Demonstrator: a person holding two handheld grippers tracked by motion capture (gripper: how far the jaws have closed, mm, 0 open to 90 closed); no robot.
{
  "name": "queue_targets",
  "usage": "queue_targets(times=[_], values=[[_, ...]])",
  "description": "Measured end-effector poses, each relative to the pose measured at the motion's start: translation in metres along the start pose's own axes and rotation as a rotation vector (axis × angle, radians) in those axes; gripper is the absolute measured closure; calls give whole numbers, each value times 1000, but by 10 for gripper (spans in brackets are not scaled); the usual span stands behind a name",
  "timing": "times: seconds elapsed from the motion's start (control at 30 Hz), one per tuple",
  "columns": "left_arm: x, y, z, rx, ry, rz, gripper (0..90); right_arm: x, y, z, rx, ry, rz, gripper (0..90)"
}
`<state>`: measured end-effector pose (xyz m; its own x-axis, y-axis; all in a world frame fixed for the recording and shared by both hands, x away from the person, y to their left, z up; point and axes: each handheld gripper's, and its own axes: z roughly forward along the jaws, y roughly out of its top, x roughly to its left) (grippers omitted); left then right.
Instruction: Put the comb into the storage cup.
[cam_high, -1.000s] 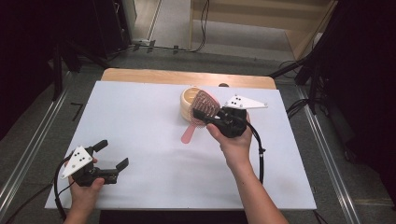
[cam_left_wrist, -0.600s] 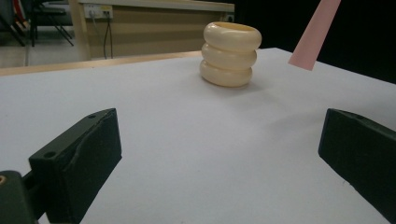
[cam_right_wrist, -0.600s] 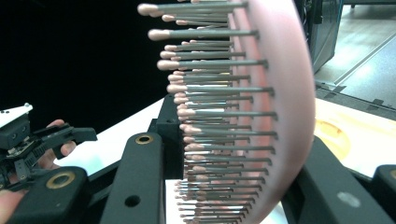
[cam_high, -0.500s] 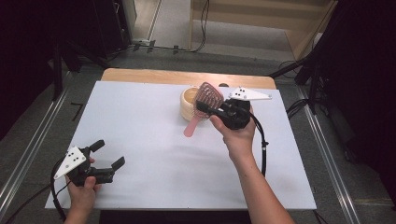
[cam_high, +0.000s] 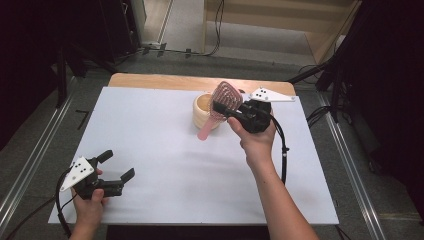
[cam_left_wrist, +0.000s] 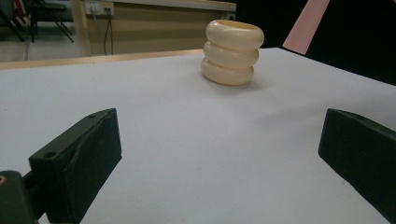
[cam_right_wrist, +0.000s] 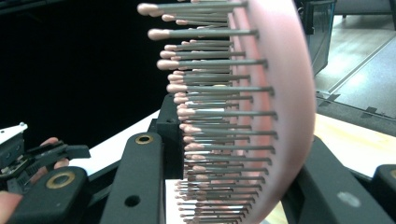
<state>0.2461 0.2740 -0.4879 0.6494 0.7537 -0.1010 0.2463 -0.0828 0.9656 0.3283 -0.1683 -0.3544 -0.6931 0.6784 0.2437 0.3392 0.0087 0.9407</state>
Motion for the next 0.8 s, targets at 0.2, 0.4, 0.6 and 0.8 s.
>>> queue_targets(times=[0.2, 0.4, 0.6, 0.8], values=[[0, 0, 0, 2, 0, 3, 0, -2, 3, 2, -16, -8, -2, 615], [0, 0, 0, 4, -4, 4, 0, -8, 4, 4, -43, -22, 1, 615], [0, 0, 0, 3, -3, 6, 0, -11, 6, 6, -57, -37, -3, 615], [0, 0, 0, 1, -5, 7, 0, -15, 10, 7, -76, -46, -2, 615]])
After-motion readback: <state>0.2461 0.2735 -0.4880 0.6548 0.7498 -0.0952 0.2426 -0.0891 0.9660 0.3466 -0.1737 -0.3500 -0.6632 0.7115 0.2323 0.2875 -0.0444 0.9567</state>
